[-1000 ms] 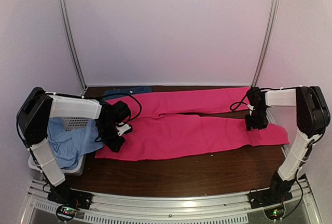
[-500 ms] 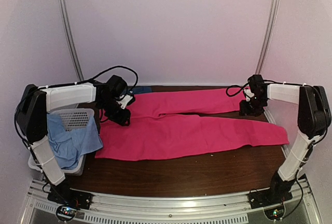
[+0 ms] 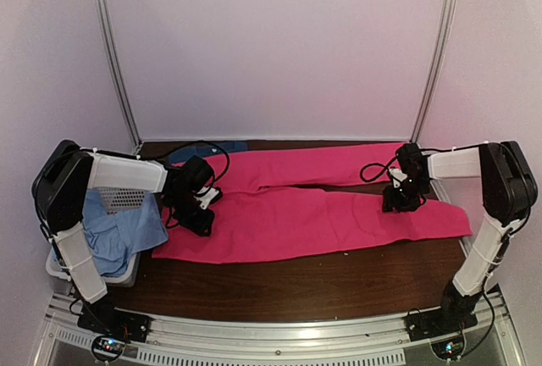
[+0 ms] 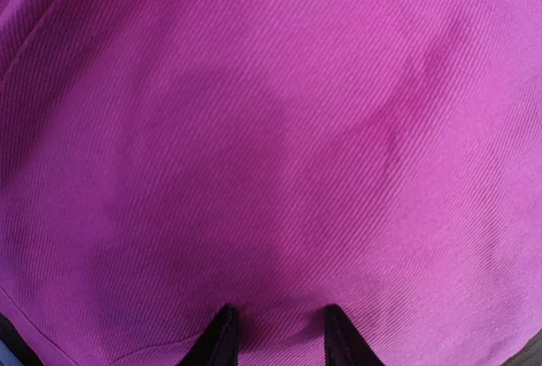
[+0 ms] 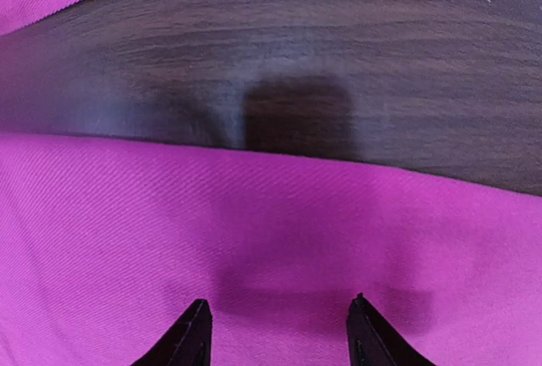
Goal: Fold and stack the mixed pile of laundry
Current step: Flatten out the crumpled trousers at the center of the board.
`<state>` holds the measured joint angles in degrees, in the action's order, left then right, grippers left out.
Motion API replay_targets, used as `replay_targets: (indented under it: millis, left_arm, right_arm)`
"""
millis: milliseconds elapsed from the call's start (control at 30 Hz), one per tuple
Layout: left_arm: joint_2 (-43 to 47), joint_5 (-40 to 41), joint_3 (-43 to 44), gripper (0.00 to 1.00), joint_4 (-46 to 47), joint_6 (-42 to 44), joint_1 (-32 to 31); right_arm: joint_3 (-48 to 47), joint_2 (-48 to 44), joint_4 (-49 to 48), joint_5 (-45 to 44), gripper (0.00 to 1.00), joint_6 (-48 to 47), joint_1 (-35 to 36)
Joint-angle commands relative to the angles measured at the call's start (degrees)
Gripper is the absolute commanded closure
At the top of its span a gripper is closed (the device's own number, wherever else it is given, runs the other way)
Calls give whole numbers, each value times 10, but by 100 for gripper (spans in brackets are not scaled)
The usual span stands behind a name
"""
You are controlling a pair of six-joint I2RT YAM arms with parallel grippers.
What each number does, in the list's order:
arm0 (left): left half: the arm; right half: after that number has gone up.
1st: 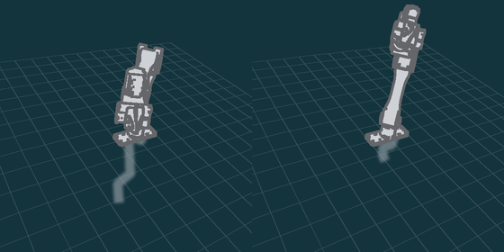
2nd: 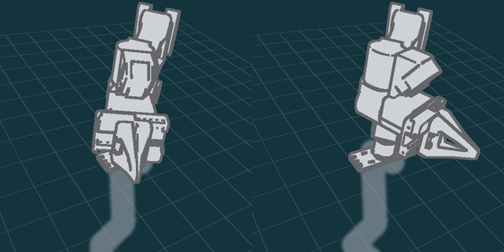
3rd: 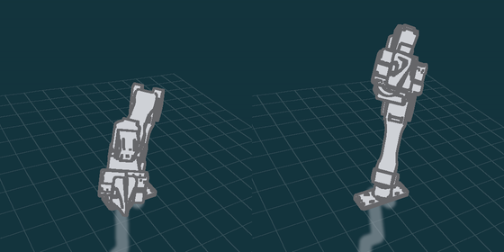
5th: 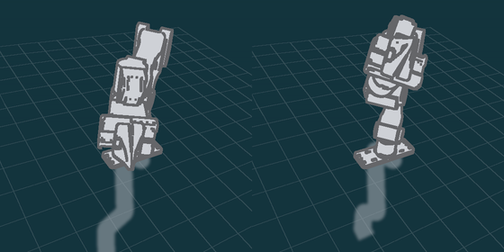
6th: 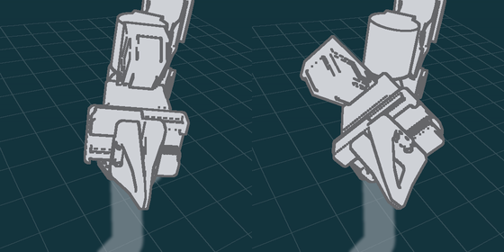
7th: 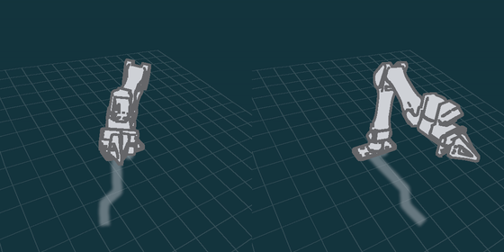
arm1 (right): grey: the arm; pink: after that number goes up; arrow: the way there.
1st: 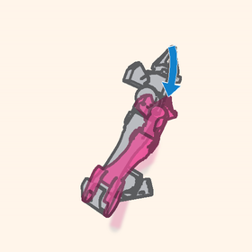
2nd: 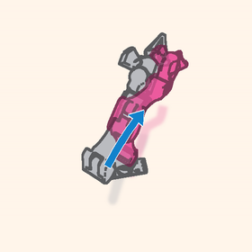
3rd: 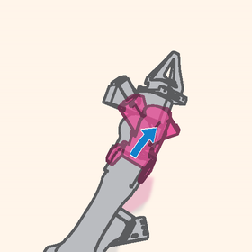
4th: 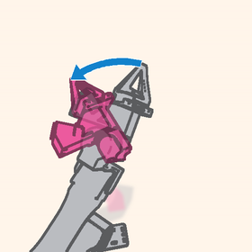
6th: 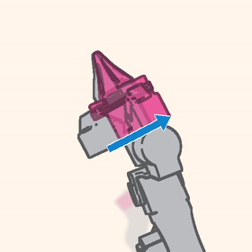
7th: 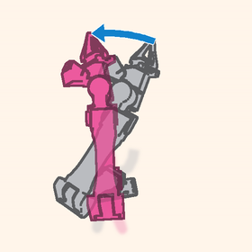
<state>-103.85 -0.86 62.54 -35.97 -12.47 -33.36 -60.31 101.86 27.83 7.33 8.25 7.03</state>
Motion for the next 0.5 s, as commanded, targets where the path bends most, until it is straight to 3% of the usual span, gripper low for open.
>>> replay_targets:
  millis: [0, 200, 333, 467]
  left_arm:
    - [8, 67, -20, 61, -33, -48, 9]
    - [110, 86, -4, 42, -36, -126, 13]
    - [123, 95, 3, 41, -64, -168, 27]
    - [135, 77, 3, 42, -76, -191, 38]
  right_arm:
    - [18, -75, -3, -1, 45, 14, 11]
    - [63, -189, -85, 60, 42, -69, 164]
    - [93, -193, -167, 102, 45, -130, 271]
    - [70, -137, -178, 103, 49, -180, 356]
